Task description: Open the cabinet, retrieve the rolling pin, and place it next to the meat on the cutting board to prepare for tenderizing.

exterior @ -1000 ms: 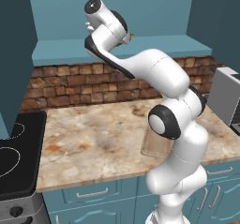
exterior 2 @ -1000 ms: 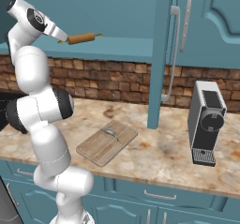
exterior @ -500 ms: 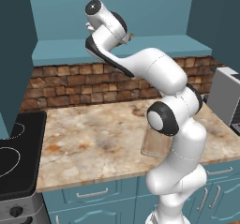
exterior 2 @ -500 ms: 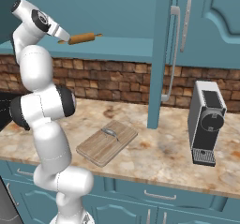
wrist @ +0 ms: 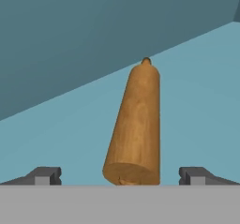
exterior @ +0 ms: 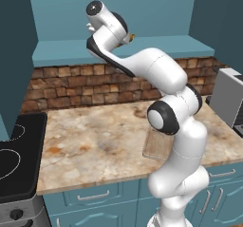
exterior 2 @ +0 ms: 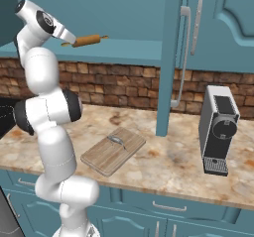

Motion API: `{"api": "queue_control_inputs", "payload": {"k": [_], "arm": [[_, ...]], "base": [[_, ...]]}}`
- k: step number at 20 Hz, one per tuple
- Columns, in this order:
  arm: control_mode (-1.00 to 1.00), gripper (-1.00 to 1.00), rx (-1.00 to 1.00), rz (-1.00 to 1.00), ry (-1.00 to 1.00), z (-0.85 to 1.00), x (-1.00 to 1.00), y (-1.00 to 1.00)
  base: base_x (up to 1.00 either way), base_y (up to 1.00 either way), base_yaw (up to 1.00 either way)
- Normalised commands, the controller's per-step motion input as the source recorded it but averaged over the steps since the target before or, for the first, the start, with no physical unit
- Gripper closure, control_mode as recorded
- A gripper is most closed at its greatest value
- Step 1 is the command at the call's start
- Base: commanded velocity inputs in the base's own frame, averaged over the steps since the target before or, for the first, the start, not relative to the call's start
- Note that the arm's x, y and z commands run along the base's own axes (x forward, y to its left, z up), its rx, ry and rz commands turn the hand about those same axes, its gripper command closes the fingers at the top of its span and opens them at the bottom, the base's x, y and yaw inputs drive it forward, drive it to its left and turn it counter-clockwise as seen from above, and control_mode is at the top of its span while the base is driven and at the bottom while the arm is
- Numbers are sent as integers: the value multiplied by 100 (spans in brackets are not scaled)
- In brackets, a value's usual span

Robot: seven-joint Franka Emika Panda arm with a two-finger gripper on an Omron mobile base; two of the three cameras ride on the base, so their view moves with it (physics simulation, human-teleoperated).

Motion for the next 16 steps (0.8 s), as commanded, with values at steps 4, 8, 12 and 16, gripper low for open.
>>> {"api": "queue_control_inputs", "payload": {"k": [4, 8, 12, 16], "arm": [[-100, -100, 0, 0, 0, -6, 3, 0], [-100, -100, 0, 0, 0, -4, 0, 0], [-100, -100, 0, 0, 0, -7, 0, -1], [-100, -100, 0, 0, 0, -9, 1, -1]], "base": [[0, 0, 0], [0, 0, 0], [0, 0, 0], [0, 0, 0]]}}
